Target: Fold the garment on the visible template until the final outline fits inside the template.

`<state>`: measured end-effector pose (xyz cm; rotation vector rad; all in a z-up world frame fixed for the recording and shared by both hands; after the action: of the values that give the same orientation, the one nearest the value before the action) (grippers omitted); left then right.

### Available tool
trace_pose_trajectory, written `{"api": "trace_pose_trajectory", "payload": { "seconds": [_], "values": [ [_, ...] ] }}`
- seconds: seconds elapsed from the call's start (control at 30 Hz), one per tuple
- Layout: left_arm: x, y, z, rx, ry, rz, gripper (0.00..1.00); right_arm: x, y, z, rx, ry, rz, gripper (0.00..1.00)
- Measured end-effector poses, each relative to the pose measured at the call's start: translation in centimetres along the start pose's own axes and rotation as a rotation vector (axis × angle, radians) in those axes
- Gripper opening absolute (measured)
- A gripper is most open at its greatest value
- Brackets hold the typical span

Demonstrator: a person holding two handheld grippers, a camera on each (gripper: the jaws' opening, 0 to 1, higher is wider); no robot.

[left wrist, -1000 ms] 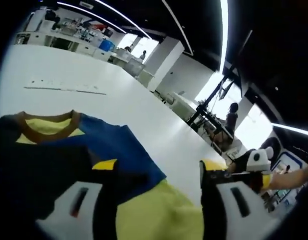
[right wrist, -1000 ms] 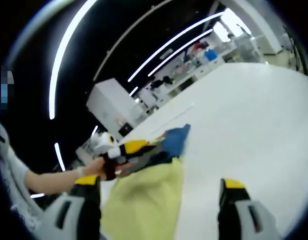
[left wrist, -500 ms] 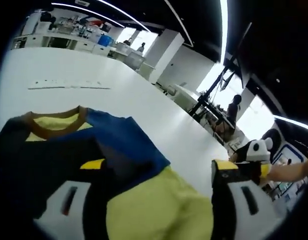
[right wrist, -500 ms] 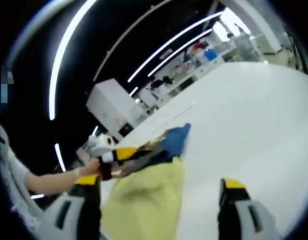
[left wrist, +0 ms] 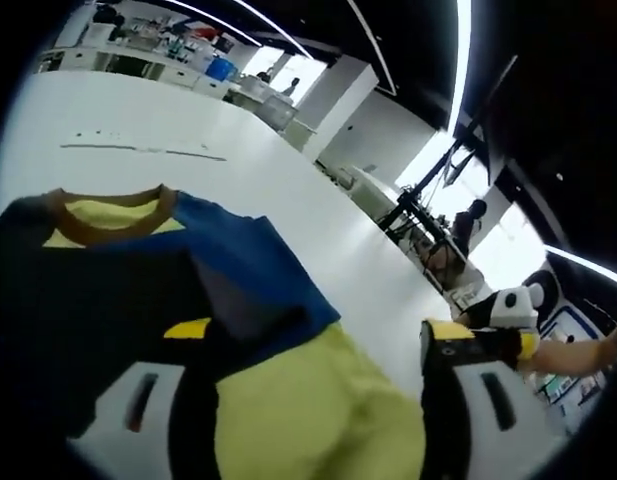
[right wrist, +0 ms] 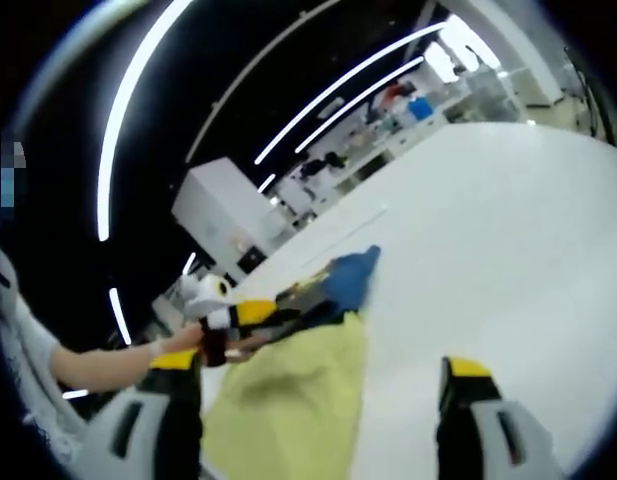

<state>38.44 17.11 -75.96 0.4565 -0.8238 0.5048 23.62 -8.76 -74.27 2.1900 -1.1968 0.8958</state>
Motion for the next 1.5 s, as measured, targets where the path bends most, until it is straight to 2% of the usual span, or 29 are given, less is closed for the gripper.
{"api": "trace_pose_trajectory", "payload": {
  "seconds": [0.13,0.33,0.63,0.97,1.23,1.43,1.5],
  "values": [
    [0.7,-0.7,0.2,-0.006,0.031,0.049,0.79,0.0,0.3,0.1,-0.006,-0.006,0.008,1.00],
    [1.5,-1.6,0.6,-0.033,0.025,0.080,0.77,0.0,0.6,0.4,-0.020,-0.012,0.016,1.00],
    [1.4,-3.0,0.7,-0.055,0.007,0.056,0.75,0.0,0.9,0.6,-0.034,-0.013,0.019,1.00],
    [1.0,-2.9,0.8,-0.077,-0.023,0.023,0.77,-0.2,1.2,0.6,-0.043,-0.015,0.024,1.00],
    [1.5,-0.3,1.1,-0.087,-0.085,0.014,0.81,-0.1,0.6,-0.3,-0.005,0.050,-0.013,1.00],
    [2.0,3.7,0.8,-0.061,-0.117,0.039,0.81,0.0,0.6,-1.0,0.016,0.087,-0.029,1.00],
    [2.0,5.4,0.4,-0.045,-0.113,0.048,0.81,-0.1,0.7,-1.3,0.022,0.084,-0.038,0.95]
  ]
}}
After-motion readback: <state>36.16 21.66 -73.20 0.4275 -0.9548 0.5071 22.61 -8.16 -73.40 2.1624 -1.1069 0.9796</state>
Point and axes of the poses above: the point that each gripper's makers call its tool centre point, and the gripper's own axes: y roughly backward along the fingers, z roughly to its right, x roughly out of its top, the point moved 10 cm from there along y, roughly backward along the fingers, and after that the axes turned 14 degrees about z, right-handed, at the moved point
